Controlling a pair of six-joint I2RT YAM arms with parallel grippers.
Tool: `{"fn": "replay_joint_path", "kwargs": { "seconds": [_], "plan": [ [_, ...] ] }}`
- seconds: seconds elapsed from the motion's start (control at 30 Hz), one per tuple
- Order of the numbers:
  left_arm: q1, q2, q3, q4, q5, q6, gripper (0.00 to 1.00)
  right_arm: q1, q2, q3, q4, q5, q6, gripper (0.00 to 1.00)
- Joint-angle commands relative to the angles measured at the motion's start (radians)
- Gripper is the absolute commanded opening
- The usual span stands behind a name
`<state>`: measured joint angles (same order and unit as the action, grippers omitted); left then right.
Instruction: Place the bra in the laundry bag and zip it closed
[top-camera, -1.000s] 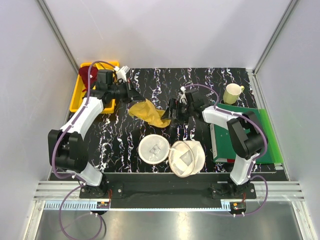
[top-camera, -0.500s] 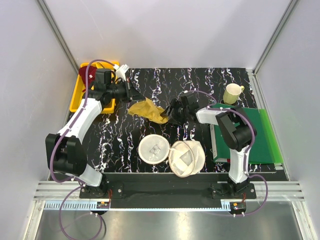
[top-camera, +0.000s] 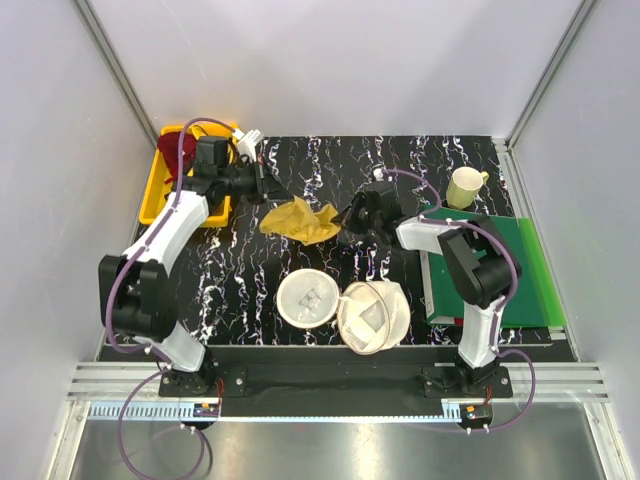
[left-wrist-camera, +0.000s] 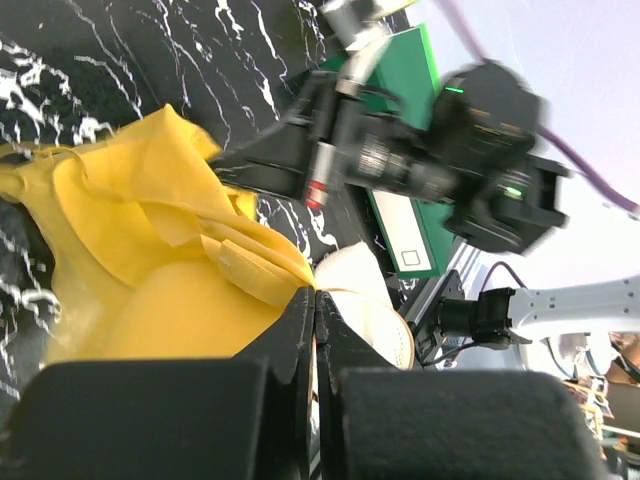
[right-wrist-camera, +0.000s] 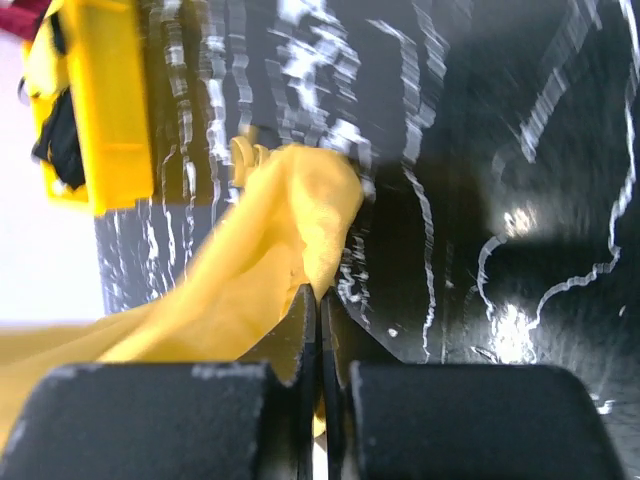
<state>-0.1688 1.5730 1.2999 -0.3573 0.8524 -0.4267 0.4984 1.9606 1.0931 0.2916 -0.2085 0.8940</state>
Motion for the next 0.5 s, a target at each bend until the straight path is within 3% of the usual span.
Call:
{"fn": "replay_joint_path", "kwargs": {
  "seconds": [0.0, 0.17, 0.47],
  "plan": [
    [-0.031, 0.082, 0.093, 0.029, 0.074, -0.001, 0.00, 0.009, -0.092, 0.040, -0.005, -0.014, -0.338, 0.00],
    [-0.086, 0.184, 0.183, -0.037, 0.069, 0.014, 0.00, 0.009, -0.025, 0.131, -0.084, -0.115, -0.398, 0.00],
    [-0.155, 0.366, 0.326, -0.104, -0.026, 0.031, 0.00, -0.006, 0.064, 0.156, -0.091, -0.227, -0.354, 0.02]
  ]
}}
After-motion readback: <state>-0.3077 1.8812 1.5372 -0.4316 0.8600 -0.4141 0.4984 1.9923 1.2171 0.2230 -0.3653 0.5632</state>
